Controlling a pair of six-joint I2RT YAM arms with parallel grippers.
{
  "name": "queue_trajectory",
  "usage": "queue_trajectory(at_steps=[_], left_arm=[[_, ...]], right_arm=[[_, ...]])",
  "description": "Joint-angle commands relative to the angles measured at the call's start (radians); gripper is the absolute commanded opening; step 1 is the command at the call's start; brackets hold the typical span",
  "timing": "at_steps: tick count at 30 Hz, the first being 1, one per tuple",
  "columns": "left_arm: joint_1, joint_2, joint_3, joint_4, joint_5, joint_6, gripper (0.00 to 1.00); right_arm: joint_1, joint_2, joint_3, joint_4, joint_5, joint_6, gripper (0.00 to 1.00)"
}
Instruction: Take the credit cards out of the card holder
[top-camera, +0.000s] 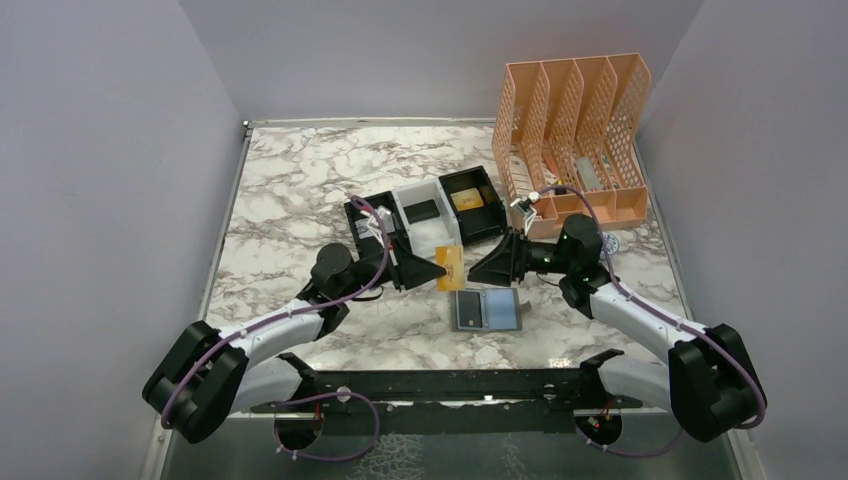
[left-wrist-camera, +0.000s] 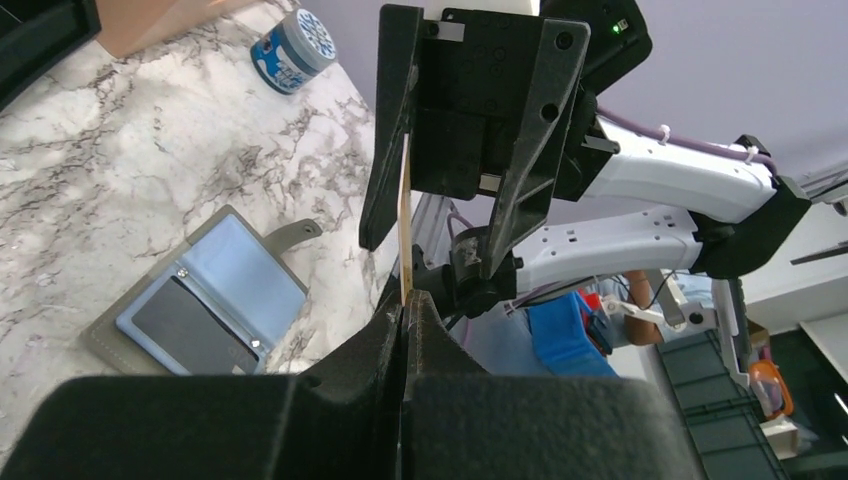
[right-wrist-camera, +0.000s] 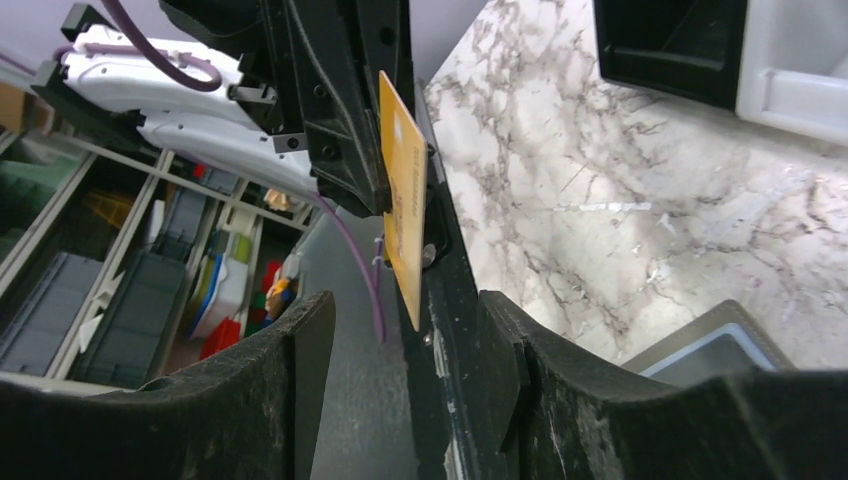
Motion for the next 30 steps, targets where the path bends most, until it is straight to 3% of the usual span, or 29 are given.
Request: queue_trajectory(at_steps=[1,9,30], left_arm=[[-0.020,0.042,0.006,0.137,0.053,-0.039,0.00],[-0.036,0.087,-0.008,0.225,0.065,-0.076,0.00],[-0.047,0.104,-0.018,0.264,0.058,-0.089,0.00]], right_arm=[[0.029,0.033,0.034,0.099,-0.050,0.048,0.55],[0.042,0.081,0.015,0.258,-0.058,0.168,0.40],[0.075,0.128,0.006,0.346,-0.033,0.261,0.07]])
